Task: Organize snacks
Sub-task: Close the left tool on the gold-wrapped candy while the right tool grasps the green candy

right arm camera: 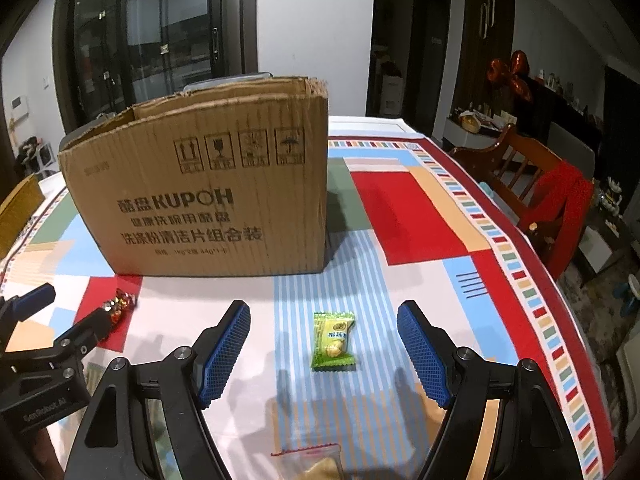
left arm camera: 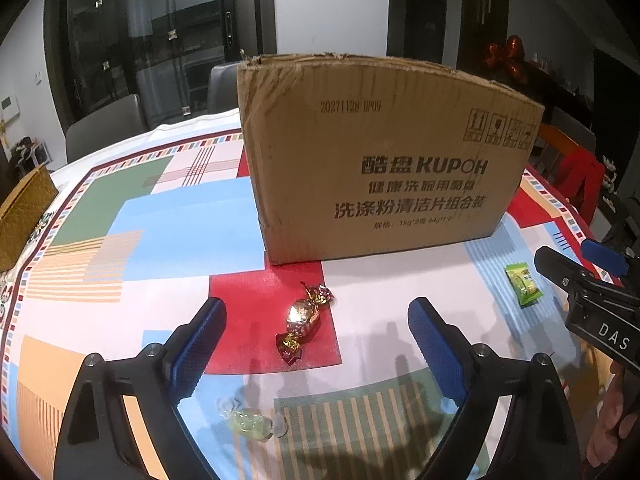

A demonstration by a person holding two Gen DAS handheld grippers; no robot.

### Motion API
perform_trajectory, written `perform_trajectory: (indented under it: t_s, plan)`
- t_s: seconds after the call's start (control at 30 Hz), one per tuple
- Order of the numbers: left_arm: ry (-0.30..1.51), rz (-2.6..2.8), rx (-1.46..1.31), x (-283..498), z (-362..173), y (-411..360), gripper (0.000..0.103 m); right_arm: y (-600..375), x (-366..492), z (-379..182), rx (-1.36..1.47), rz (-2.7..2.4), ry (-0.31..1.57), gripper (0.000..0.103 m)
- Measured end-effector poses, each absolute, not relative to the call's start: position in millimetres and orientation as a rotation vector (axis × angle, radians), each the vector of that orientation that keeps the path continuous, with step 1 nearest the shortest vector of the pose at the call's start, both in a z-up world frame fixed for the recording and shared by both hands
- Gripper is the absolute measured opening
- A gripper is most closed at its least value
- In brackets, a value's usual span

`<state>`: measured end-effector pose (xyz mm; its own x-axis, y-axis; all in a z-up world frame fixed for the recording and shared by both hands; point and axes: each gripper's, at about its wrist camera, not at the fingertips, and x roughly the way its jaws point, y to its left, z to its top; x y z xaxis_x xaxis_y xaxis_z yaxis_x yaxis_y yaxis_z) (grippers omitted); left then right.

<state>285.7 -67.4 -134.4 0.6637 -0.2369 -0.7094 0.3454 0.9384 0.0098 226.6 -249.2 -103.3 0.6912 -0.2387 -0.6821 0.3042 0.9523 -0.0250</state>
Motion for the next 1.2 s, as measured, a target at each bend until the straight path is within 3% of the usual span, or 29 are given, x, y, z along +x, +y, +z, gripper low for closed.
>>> perform_trajectory:
  t_s: [0.53, 0.7, 1.0, 1.07, 1.2]
  plan:
    - [0.831, -0.316, 0.183, 307, -160, -67, 0.070, -249, 245, -135, 0.110, -0.304, 0.834, 0.076]
    - [0.851, -0.323, 0.179, 311, -165, -68, 0.061, -249, 252, -146, 0.126, -0.290, 0.878, 0.063]
    - [0.894, -0.321, 0.165, 316, -176, -70, 0.037, -254, 254, -155, 0.151, -0.295, 0.903, 0.052]
    - [0.894, -0.319, 0.146, 316, -176, -68, 0.036, -255, 254, -154, 0.150, -0.296, 0.903, 0.049]
    - [0.892, -0.326, 0.152, 315, -176, -69, 0.024, -256, 257, -152, 0.149, -0.290, 0.903, 0.032]
